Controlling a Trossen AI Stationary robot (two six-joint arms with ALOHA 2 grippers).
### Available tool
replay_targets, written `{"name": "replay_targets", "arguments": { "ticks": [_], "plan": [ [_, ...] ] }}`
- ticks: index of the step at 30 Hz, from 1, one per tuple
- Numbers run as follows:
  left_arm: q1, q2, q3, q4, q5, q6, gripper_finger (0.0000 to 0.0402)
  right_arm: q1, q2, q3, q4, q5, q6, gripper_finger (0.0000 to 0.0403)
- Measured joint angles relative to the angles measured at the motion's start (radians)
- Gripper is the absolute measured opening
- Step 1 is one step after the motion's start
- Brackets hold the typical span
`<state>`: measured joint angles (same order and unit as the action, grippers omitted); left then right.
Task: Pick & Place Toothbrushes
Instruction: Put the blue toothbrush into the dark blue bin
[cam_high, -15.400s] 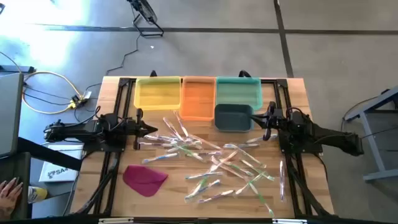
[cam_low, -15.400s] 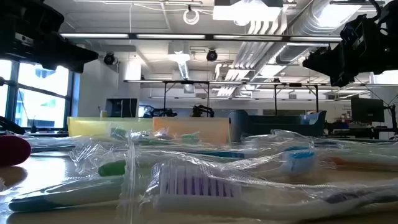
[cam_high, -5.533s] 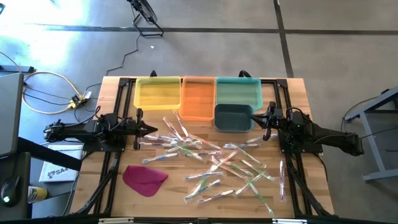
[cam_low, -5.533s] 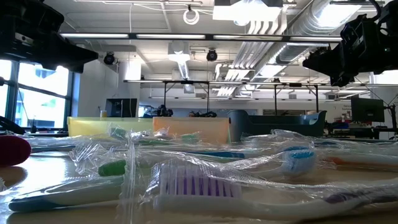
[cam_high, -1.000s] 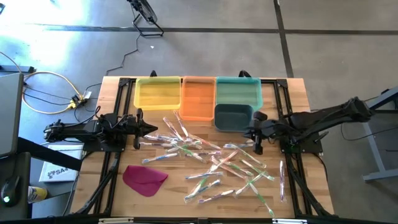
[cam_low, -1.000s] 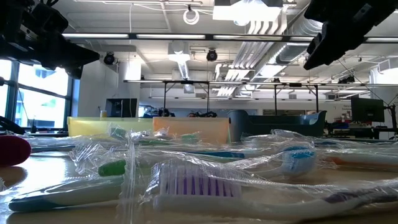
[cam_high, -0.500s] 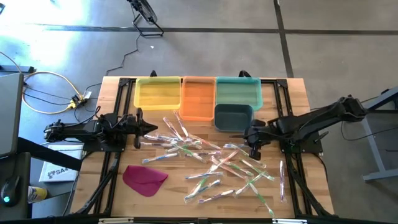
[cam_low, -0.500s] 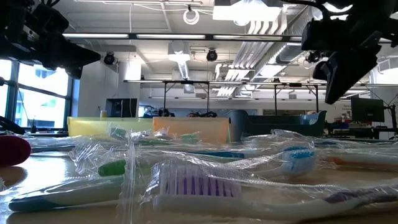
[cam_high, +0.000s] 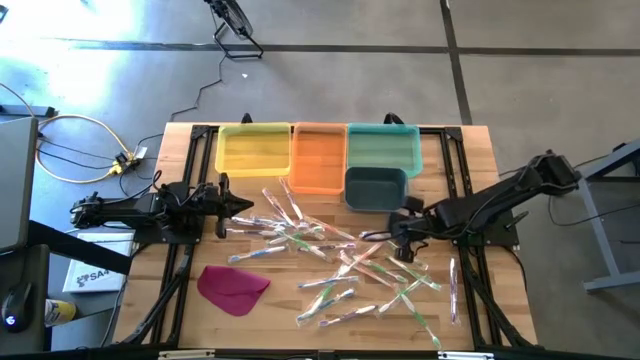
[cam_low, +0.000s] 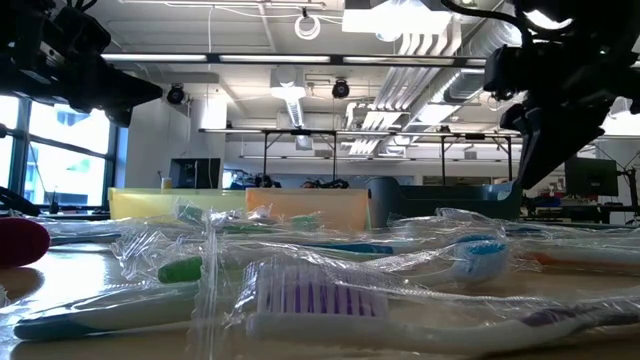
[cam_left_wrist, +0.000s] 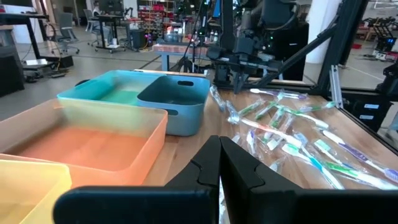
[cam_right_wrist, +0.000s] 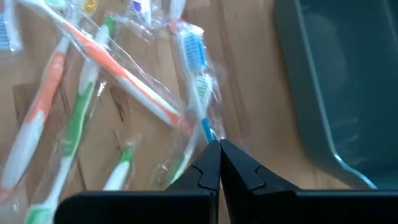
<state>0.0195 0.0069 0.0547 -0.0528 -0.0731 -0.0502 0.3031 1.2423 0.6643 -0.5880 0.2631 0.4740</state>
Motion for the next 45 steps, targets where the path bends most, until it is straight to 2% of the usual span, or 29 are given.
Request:
{"name": "replay_targets", "arguments": {
  "ticks": [17,20,27,31,36,41,45],
  "plan": [
    [0.0,0.0,0.0,-0.001,0.0,0.0,0.0,0.0,0.039,0.0,0.063,-0.008,0.001,0.0012],
    [0.0,0.0,0.0,-0.001,0.0,0.0,0.0,0.0,0.039,0.0,0.082,-0.008,0.001,0.0036],
    [0.0,0.0,0.0,-0.001,0.0,0.0,0.0,-0.001,0.039,0.0,0.11,-0.008,0.001,0.0121],
    [0.0,0.0,0.0,-0.001,0.0,0.0,0.0,-0.001,0.039,0.0,0.115,-0.007,0.0,0.0144],
    [0.0,0.0,0.0,-0.001,0.0,0.0,0.0,-0.01,0.039,-0.013,0.194,-0.005,-0.011,0.0145],
    [0.0,0.0,0.0,-0.001,0.001,0.0,0.0,-0.018,0.039,-0.076,0.332,-0.003,-0.033,0.0136],
    [0.0,0.0,0.0,-0.002,0.001,0.0,0.0,-0.027,0.04,-0.118,0.369,-0.004,-0.029,0.0133]
  ]
}}
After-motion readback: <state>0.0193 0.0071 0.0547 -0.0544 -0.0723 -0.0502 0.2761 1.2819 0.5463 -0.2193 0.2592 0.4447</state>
